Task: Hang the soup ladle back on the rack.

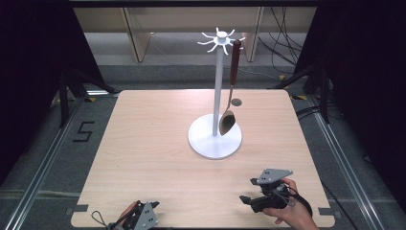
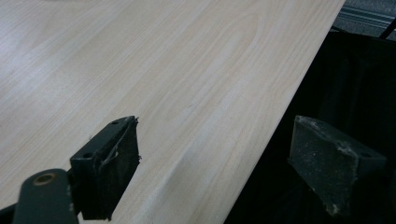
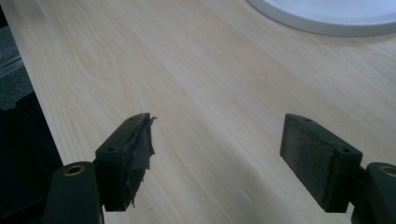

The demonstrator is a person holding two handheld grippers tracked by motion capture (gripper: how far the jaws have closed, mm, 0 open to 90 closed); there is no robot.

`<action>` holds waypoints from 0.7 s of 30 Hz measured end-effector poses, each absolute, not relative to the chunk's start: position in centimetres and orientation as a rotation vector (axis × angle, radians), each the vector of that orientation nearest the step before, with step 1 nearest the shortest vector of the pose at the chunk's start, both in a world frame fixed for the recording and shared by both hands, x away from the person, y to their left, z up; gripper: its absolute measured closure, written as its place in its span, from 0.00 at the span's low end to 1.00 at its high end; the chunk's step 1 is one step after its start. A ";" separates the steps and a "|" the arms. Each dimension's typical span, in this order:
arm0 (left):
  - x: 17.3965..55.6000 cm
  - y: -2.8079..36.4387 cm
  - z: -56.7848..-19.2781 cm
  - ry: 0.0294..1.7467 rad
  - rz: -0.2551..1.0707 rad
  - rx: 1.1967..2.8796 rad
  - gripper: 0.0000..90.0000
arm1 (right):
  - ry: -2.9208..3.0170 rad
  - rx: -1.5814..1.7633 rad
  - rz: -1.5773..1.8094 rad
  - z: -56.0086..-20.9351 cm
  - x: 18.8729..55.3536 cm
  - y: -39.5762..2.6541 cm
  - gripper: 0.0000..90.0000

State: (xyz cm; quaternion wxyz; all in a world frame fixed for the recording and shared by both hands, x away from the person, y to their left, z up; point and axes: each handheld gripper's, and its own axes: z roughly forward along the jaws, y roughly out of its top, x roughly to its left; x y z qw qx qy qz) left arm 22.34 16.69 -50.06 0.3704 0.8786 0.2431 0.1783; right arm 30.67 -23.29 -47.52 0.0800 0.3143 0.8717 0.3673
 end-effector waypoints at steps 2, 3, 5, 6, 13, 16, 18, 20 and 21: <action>22.3 16.7 -50.1 0.623 0.458 2.254 0.17 | 2.608 0.934 1.089 -47.5 30.6 -23.4 0.29; 22.3 16.7 -50.1 0.624 0.457 2.254 0.17 | 2.612 0.928 1.088 -47.6 30.5 -23.5 0.29; 22.3 16.7 -50.1 0.628 0.456 2.251 0.17 | 2.608 0.942 1.097 -47.7 30.3 -23.5 0.29; 22.3 16.7 -50.1 0.628 0.456 2.251 0.17 | 2.614 0.938 1.097 -47.6 30.2 -23.6 0.29; 22.3 16.7 -50.1 0.629 0.456 2.251 0.17 | 2.612 0.965 1.089 -47.9 29.7 -24.1 0.29; 22.3 16.7 -50.0 0.629 0.454 2.254 0.17 | 2.608 0.956 1.103 -47.9 29.5 -24.3 0.29; 22.3 16.7 -50.0 0.628 0.455 2.254 0.17 | 2.600 0.963 1.103 -48.0 29.4 -24.5 0.29; 22.3 16.7 -50.1 0.630 0.456 2.251 0.17 | 2.606 0.964 1.092 -48.0 29.3 -24.7 0.29; 22.4 16.8 -50.0 0.621 0.462 2.269 0.17 | 2.604 0.971 1.090 -48.1 29.2 -24.8 0.29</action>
